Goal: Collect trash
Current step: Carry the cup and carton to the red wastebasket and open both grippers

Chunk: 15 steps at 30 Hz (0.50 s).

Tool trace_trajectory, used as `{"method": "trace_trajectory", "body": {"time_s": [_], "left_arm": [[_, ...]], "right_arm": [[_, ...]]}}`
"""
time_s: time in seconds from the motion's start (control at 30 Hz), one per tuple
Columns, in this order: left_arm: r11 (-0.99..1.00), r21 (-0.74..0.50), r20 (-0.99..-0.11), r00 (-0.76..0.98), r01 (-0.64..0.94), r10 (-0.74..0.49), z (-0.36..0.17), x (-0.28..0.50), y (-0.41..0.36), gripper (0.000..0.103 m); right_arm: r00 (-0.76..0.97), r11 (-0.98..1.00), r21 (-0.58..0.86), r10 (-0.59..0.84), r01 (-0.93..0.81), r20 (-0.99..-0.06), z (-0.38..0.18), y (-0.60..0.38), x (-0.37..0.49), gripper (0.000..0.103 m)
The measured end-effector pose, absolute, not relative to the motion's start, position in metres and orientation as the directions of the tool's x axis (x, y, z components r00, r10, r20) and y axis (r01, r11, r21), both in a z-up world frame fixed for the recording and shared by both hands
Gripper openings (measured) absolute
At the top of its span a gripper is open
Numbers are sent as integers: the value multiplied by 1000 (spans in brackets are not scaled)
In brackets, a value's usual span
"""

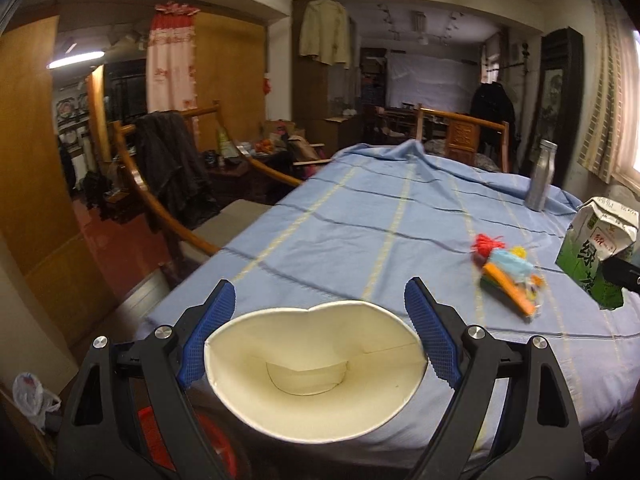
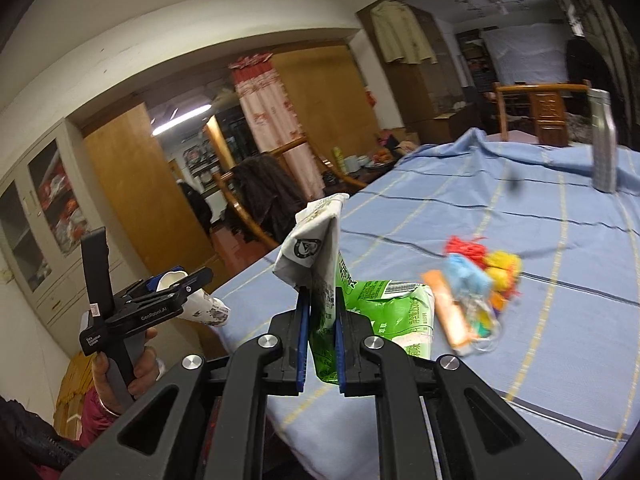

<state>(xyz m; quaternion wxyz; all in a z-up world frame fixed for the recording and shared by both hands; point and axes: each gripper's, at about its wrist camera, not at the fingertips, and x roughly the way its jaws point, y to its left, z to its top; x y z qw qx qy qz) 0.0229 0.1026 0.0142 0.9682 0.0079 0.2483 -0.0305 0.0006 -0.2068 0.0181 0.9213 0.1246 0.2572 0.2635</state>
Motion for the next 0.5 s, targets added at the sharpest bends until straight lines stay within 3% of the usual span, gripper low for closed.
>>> {"method": "trace_trajectory", "body": {"time_s": [0.3, 0.5], "left_arm": [[996, 9, -513, 854, -92, 83, -9, -1, 193, 84], [986, -3, -583, 801, -169, 135, -41, -11, 254, 84]], "right_arm": [[628, 776, 331, 630, -537, -456, 26, -123, 18, 12], [554, 740, 320, 661, -592, -506, 25, -67, 28, 12]]}}
